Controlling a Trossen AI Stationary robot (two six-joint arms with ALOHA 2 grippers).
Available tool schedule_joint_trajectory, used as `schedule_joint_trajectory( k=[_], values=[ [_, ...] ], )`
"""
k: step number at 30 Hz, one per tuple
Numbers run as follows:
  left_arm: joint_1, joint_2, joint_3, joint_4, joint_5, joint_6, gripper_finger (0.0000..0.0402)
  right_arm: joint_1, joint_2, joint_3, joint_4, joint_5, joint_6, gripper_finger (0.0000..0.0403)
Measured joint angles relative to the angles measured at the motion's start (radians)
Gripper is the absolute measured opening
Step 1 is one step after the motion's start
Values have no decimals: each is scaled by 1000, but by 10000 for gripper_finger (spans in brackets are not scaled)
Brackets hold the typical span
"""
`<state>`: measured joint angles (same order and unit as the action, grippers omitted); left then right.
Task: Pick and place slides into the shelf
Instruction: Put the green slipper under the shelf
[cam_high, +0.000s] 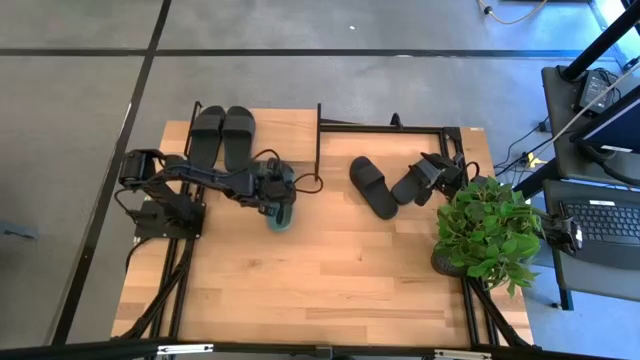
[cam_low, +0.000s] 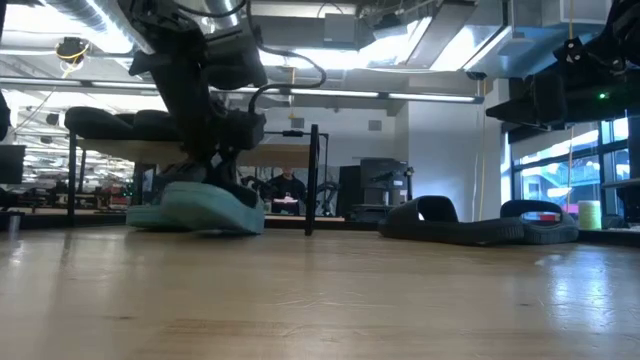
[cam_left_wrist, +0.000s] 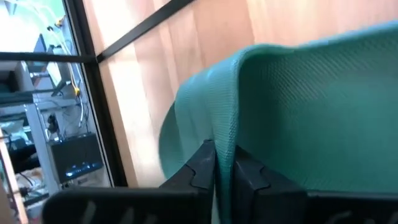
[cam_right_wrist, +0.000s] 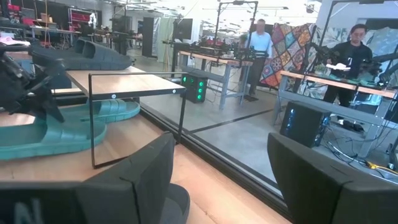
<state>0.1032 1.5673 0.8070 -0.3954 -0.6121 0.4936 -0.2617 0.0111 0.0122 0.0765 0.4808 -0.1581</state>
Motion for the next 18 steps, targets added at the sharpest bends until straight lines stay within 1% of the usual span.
schedule_joint_trajectory(
  k=[5, 13, 18],
  values=[
    [11, 0, 0, 1, 1, -12, 50, 0, 0, 0, 0, 0, 0, 257],
    [16, 0, 0, 0, 1, -23, 76, 0, 0, 0, 0, 0, 0, 257],
    [16, 0, 0, 0, -5, -46, 124, 0, 0, 0, 0, 0, 0, 257]
  ],
)
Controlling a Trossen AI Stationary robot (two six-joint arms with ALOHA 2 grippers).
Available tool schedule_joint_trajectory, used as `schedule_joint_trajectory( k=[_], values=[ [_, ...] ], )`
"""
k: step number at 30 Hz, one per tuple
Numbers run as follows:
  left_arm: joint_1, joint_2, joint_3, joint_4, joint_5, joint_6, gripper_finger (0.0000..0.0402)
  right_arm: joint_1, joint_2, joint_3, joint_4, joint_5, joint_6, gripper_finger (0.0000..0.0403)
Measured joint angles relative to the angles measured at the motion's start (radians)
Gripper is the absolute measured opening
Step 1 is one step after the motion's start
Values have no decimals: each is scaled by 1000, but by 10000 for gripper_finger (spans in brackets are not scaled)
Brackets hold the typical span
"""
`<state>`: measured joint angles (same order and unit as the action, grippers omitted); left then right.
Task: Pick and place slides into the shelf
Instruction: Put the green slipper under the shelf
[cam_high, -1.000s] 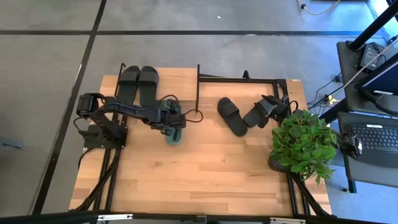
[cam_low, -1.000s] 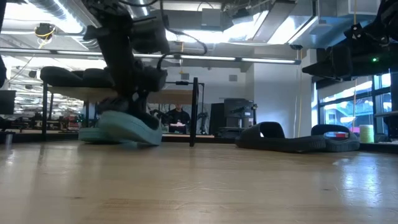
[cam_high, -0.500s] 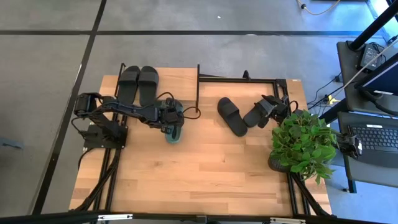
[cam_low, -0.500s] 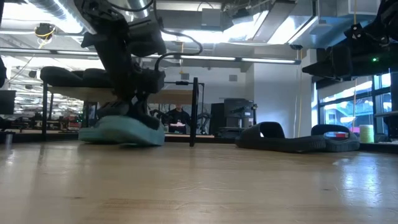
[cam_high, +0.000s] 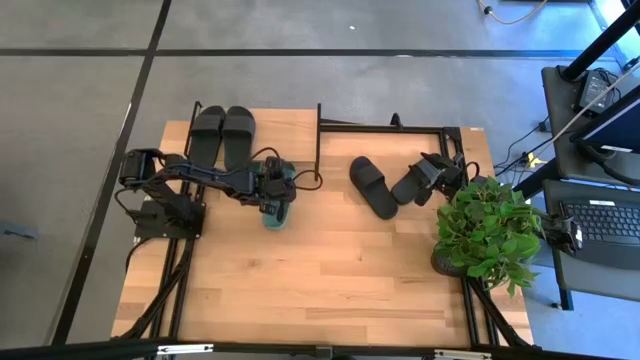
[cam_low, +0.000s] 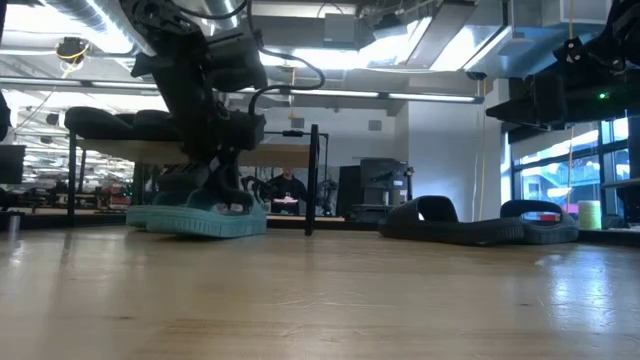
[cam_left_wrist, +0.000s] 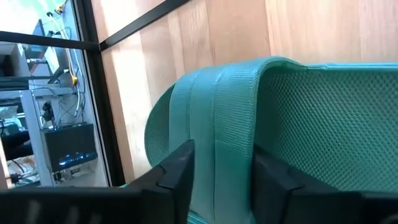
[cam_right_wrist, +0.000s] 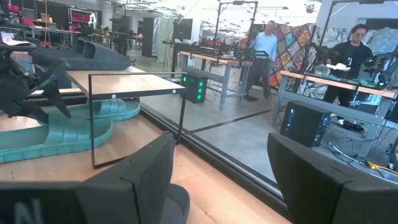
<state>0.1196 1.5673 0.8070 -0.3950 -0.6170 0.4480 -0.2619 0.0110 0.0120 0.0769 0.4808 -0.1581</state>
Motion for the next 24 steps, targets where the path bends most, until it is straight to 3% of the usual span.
schedule_joint_trajectory(
  k=[6, 9, 12, 18, 24],
  values=[
    [-11, 0, 0, -5, -56, -15, 188, 0, 0, 0, 0, 0, 0, 257],
    [-36, -5, 16, -42, -111, -27, 201, 0, 0, 0, 0, 0, 0, 257],
    [-65, -27, 46, -102, -97, -54, 205, 0, 0, 0, 0, 0, 0, 257],
    [-140, -103, 122, -325, 53, -282, 205, 0, 0, 0, -2, 0, 8, 257],
    [-235, -153, 136, -389, 393, -478, 205, 0, 0, 0, -4, 0, 22, 257]
  ],
)
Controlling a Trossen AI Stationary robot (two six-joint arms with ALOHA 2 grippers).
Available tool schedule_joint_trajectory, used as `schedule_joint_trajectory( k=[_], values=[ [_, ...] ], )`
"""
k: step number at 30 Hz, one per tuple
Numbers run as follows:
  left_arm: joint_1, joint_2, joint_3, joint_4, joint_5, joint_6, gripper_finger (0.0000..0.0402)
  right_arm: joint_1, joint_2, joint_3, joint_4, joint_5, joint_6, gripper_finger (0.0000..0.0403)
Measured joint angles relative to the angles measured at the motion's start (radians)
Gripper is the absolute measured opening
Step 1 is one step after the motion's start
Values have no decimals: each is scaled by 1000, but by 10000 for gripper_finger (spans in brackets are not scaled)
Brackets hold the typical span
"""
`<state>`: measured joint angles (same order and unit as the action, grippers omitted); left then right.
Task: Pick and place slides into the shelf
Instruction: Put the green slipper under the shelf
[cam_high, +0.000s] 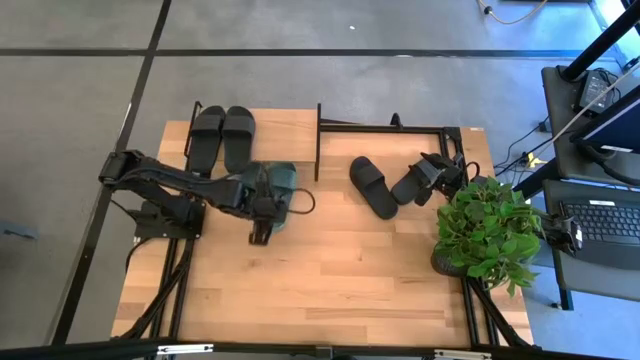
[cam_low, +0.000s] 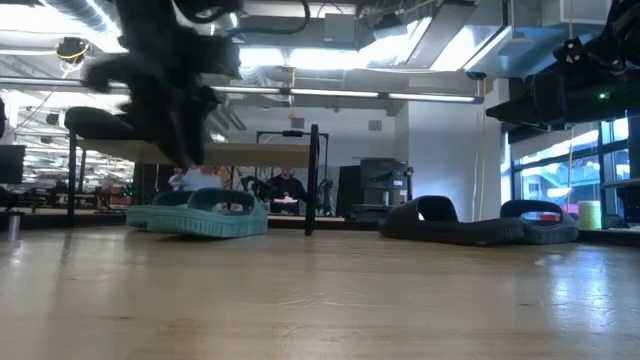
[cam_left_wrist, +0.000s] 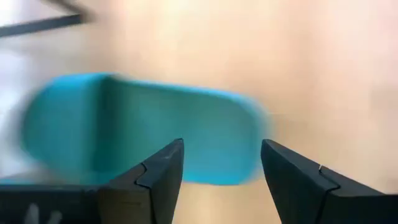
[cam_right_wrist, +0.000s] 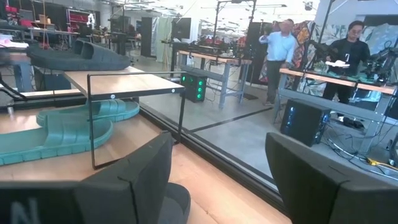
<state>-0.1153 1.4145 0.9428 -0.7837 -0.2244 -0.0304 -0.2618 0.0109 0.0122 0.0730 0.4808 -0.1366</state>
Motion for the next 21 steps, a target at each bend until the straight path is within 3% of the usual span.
schedule_joint_trajectory(
  k=[4, 11, 21],
  values=[
    [-71, 38, 0, 0, 86, -80, 205, 0, 0, 0, -1, 0, 0, 257],
    [-145, 151, -1, -3, 19, -151, 205, 0, 0, 0, -2, 0, -1, 257],
    [-128, 230, 0, 38, 9, -151, 205, 0, 0, 0, -2, 0, -2, 257]
  ],
)
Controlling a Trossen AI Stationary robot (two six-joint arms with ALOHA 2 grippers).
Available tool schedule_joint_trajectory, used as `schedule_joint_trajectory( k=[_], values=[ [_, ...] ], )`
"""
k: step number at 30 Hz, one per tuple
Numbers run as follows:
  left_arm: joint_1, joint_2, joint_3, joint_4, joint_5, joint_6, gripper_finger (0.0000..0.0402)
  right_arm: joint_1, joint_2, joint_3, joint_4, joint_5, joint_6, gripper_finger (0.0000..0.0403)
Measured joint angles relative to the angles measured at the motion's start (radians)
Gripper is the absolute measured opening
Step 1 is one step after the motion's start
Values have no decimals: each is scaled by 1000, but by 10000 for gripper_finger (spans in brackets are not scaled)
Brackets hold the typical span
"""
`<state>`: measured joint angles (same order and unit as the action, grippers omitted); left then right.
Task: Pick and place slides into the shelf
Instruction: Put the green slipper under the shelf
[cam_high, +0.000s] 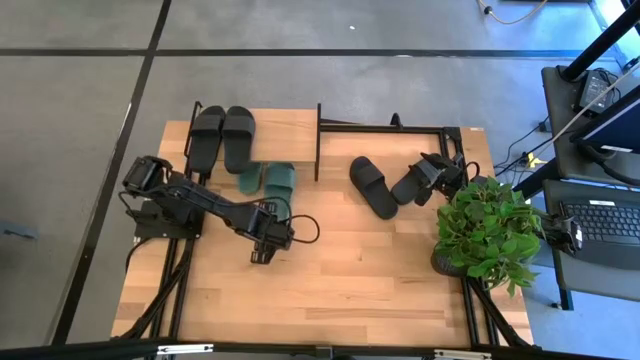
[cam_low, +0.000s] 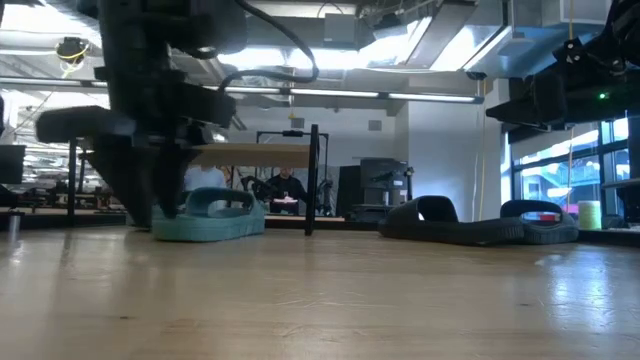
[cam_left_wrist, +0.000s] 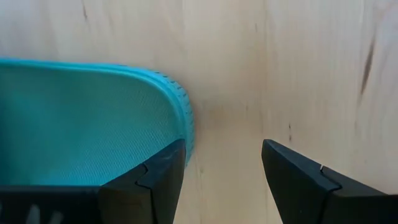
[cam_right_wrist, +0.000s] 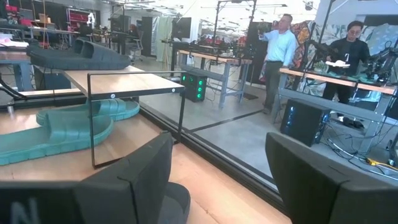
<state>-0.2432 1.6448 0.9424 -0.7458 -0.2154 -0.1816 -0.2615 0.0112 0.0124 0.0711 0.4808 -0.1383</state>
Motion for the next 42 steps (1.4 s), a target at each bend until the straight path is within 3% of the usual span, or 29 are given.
schedule_joint_trajectory(
  k=[6, 13, 42],
  values=[
    [23, -4, 0, 18, -21, 34, 205, 0, 0, 0, 0, 0, -1, 257],
    [68, -4, 0, 14, -144, 57, 205, 0, 0, 0, -2, 0, -3, 257],
    [303, -4, 0, 14, -247, 61, 205, 0, 0, 0, -2, 0, -5, 257]
  ],
)
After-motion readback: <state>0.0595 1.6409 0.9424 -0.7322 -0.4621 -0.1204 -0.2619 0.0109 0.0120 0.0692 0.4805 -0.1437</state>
